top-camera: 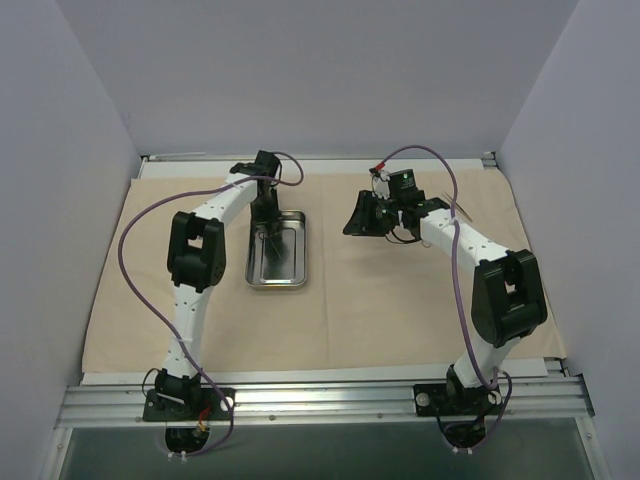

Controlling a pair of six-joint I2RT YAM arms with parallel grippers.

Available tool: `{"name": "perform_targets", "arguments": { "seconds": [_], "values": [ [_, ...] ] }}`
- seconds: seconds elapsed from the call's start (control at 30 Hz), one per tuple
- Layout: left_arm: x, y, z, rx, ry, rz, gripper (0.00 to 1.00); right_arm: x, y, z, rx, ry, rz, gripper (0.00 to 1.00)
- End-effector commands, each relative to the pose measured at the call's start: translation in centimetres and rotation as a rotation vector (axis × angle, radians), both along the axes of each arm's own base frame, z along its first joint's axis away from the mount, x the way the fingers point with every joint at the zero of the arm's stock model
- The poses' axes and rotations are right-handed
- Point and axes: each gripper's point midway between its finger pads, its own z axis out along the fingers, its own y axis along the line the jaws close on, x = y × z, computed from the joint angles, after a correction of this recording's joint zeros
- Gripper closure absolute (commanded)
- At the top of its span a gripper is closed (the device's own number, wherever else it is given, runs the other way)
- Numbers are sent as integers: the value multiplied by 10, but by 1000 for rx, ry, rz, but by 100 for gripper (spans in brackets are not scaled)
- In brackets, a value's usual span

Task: Open and lay out the surgical kit
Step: Pick up the medical item from the container.

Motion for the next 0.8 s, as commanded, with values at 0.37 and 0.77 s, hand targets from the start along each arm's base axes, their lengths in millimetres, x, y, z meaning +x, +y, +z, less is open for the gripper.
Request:
{"name": "perform_targets", "arguments": {
  "seconds": [0.37,0.77],
  "values": [
    [20,1,-32,72,0,-12,72,4,0,7,21,-13,4,69],
    [22,6,-19,66,-15,-27,98,2,-2,13,5,-24,8,69]
  ]
}}
